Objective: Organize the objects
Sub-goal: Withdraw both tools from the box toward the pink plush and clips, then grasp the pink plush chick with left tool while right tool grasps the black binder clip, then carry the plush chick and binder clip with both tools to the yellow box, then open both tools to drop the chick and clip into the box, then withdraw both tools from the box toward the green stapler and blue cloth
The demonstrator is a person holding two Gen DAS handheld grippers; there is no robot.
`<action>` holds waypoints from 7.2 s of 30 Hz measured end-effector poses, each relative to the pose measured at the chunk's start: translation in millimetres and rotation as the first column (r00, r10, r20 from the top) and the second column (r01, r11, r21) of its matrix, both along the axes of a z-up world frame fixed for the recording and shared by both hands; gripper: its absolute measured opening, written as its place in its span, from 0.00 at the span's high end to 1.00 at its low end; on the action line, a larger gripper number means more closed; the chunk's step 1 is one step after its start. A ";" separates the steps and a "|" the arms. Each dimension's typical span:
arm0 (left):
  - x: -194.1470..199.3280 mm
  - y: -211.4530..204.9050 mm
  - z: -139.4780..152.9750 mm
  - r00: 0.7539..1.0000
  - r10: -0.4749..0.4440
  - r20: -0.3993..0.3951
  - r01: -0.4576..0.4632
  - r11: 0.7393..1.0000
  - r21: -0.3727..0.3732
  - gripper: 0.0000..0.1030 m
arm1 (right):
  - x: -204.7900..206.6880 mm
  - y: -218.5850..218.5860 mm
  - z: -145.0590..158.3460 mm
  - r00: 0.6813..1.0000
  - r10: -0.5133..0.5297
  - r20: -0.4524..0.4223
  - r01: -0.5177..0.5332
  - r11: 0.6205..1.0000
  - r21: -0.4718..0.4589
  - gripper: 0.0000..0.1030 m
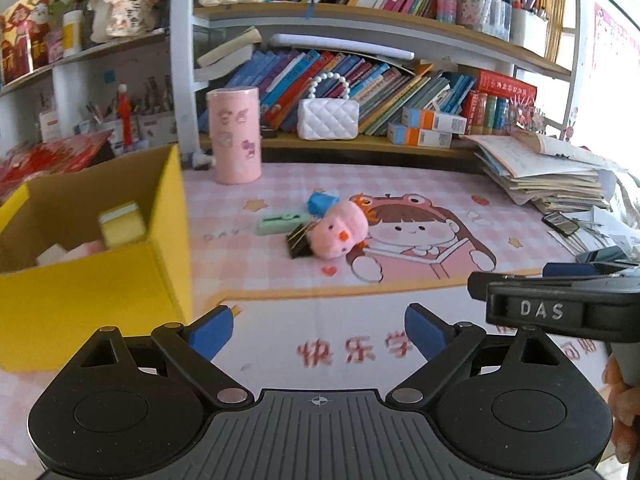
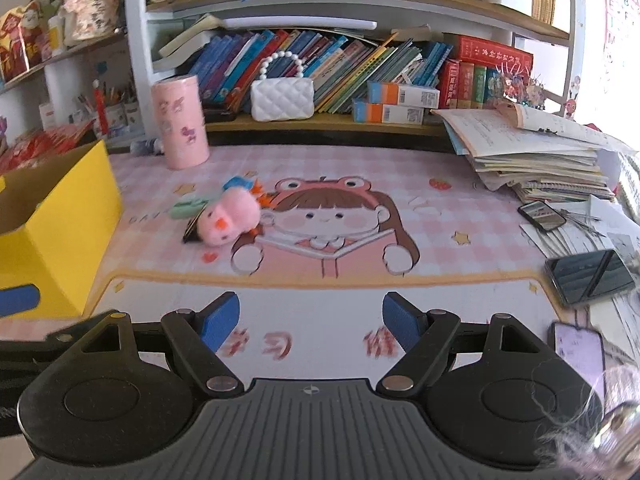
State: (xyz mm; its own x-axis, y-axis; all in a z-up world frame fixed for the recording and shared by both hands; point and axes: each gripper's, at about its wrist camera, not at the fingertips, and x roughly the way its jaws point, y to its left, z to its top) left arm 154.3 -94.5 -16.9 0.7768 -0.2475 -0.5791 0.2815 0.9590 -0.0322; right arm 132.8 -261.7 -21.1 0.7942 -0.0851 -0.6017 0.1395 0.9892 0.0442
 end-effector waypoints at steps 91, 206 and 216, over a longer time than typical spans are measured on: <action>-84.5 159.5 9.0 0.952 0.301 -0.058 -0.306 0.947 -0.100 0.54 | -20.5 150.6 7.5 0.862 0.508 -0.005 -0.502 0.853 0.146 0.91; -33.8 204.9 48.1 0.893 0.422 0.157 -0.410 0.906 -0.108 0.14 | 41.5 212.1 47.5 0.872 0.463 0.160 -0.460 0.886 -0.055 0.57; -71.4 193.4 18.9 0.924 0.381 0.019 -0.378 0.921 -0.090 0.13 | -22.7 193.3 12.4 0.902 0.432 0.025 -0.430 0.901 -0.053 0.55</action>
